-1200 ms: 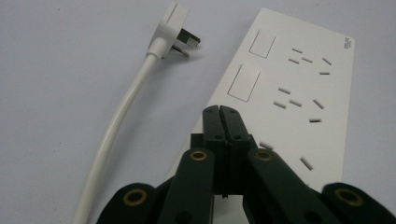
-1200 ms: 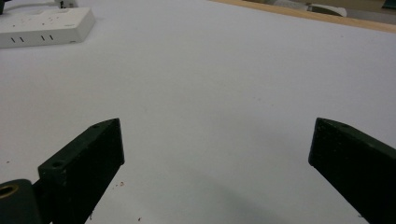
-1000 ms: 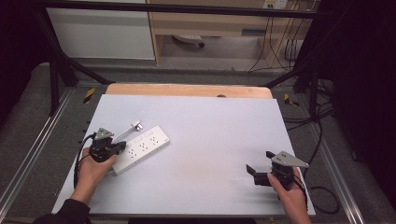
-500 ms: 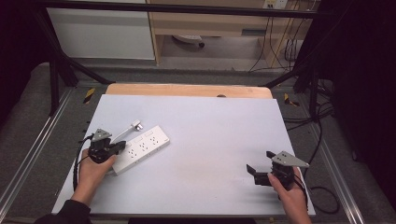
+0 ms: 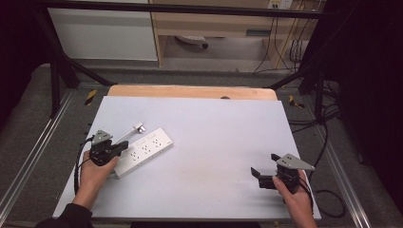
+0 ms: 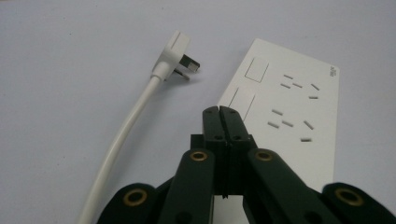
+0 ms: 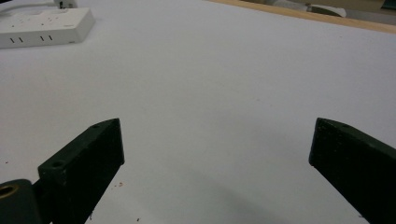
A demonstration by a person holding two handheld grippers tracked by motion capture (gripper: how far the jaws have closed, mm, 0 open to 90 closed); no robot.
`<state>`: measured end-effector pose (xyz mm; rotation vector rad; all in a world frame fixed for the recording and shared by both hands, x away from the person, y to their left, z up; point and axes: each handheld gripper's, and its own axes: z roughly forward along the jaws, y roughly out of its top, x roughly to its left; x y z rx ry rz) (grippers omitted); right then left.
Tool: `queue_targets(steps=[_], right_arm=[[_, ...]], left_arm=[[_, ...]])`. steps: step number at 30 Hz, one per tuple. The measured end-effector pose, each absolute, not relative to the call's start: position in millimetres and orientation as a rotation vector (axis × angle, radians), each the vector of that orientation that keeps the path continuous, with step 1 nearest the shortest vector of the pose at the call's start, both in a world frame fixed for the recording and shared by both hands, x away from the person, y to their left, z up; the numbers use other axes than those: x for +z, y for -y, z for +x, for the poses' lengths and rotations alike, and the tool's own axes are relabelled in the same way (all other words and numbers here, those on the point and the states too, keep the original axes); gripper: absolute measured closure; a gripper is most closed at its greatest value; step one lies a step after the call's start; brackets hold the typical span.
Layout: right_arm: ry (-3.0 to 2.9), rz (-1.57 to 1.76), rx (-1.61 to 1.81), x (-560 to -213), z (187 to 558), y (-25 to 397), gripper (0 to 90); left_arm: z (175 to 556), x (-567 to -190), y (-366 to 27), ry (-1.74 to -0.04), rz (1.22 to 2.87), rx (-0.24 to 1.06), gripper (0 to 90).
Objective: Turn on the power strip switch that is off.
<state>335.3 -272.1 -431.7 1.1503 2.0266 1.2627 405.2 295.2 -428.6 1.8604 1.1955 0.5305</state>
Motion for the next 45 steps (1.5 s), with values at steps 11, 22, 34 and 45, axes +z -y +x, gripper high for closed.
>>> queue_targets(steps=[11,22,34,45], right_arm=[[-2.027,1.151,1.263,-432,335,272,3.8],[-2.028,1.151,1.262,-432,335,272,3.8],[-2.026,1.151,1.264,-432,336,272,3.8],[-2.032,1.148,1.262,-432,336,272,3.8]], left_arm=[[406,-425,-290,-1.164,1.865,0.538,90.0],[404,-419,-280,-1.127,1.86,0.532,90.0],[402,-411,-267,-1.061,1.852,0.533,85.9],[402,-407,-259,-1.015,1.847,0.521,80.5]])
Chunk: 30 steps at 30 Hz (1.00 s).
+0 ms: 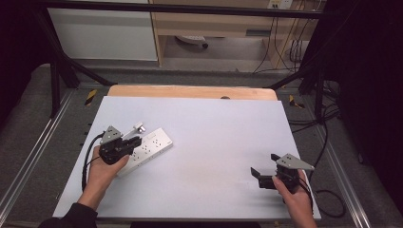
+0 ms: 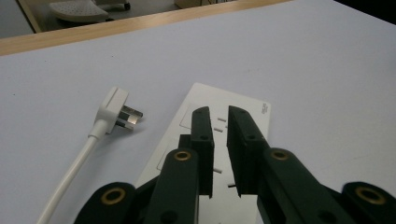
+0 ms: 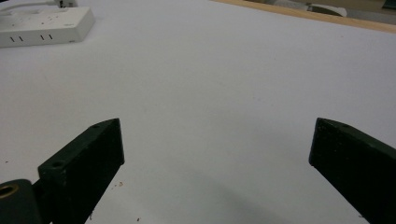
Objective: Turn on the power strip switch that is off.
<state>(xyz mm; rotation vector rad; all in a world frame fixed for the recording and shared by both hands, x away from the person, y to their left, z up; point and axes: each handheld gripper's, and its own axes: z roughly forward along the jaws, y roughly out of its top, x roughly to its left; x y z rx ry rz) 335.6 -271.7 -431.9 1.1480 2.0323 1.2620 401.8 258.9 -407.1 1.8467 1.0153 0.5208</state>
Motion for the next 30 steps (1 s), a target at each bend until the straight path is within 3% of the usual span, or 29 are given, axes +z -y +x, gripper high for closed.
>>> queue_targets(steps=[12,30], right_arm=[[-2.029,1.151,1.263,-431.7,335.5,272.3,3.8],[-2.034,1.147,1.26,-432.2,336.3,271.9,3.7]], left_arm=[[402.0,-404.7,-255.2,-1.003,1.824,0.518,71.4],[400.7,-401.7,-252.6,-1.003,1.784,0.522,49.9]])
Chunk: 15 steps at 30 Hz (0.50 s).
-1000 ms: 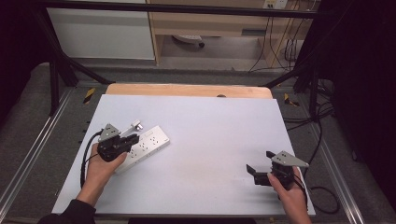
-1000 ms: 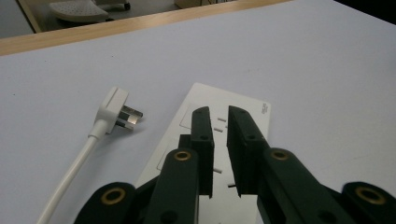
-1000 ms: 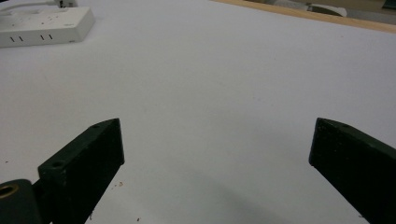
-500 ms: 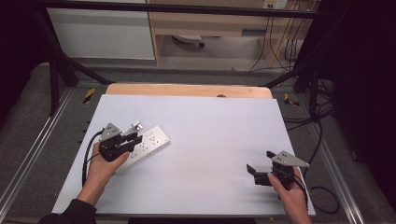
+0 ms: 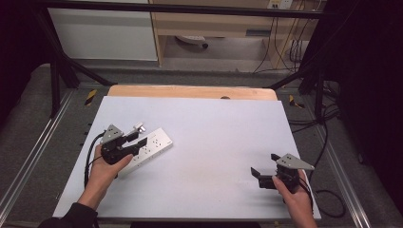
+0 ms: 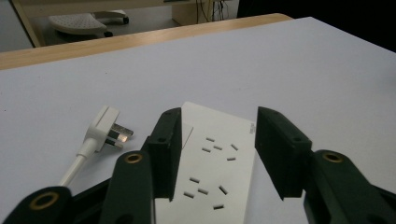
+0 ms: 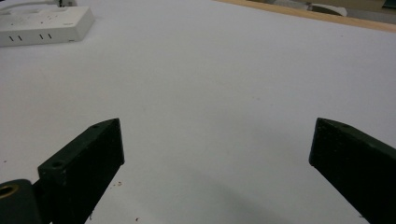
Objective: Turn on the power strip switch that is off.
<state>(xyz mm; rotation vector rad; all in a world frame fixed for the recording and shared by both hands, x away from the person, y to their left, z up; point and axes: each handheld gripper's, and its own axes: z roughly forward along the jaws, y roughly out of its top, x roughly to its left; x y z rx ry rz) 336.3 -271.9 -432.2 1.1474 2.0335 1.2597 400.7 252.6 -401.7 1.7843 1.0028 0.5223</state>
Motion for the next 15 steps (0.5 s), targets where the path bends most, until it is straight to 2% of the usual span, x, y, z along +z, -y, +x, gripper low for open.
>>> queue_targets(steps=[3,8,15], right_arm=[[-2.033,1.148,1.261,-432.1,336.2,271.6,3.7],[-2.031,1.15,1.263,-432.1,336.0,272.3,3.7],[-2.034,1.148,1.261,-432.2,336.2,271.9,3.7]], left_arm=[[400.6,-401.4,-252.9,-1.0,1.778,0.523,44.1],[400.3,-400.5,-253.3,-0.992,1.764,0.523,29.4],[399.9,-399.6,-253.9,-0.99,1.744,0.523,22.0]])
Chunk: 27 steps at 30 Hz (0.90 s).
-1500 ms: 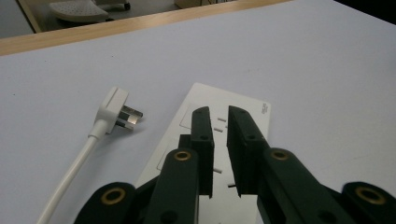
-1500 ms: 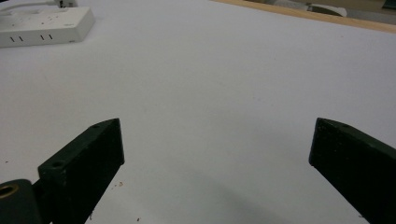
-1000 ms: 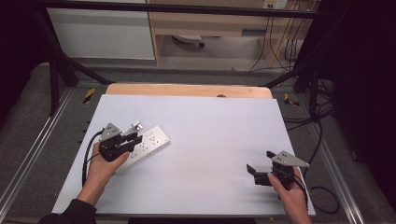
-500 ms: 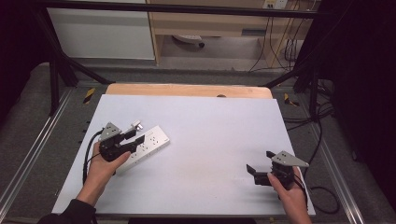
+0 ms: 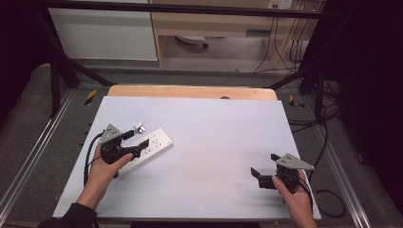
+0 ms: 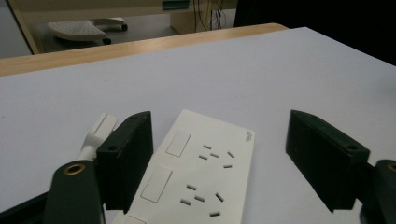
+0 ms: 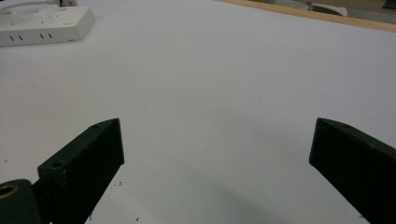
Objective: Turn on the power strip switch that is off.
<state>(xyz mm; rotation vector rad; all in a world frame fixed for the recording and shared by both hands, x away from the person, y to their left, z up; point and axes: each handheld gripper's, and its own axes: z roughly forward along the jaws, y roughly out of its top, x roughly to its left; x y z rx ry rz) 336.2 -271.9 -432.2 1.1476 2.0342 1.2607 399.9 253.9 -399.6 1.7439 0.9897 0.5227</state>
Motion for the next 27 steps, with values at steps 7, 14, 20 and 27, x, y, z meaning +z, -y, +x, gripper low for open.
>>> queue_targets(steps=[7,14,20,27], right_arm=[[-2.034,1.148,1.261,-432,336,272,3.7],[-2.034,1.153,1.263,-432,336,272,3.5],[-2.035,1.157,1.264,-432,336,272,3.3],[-2.035,1.152,1.262,-432,336,272,3.3]], left_arm=[[400,-398,-255,-0.998,1.725,0.519,14.9],[398,-396,-257,-0.993,1.688,0.524,7.7],[393,-391,-260,-0.973,1.66,0.534,5.8],[380,-380,-265,-0.953,1.621,0.535,5.8]])
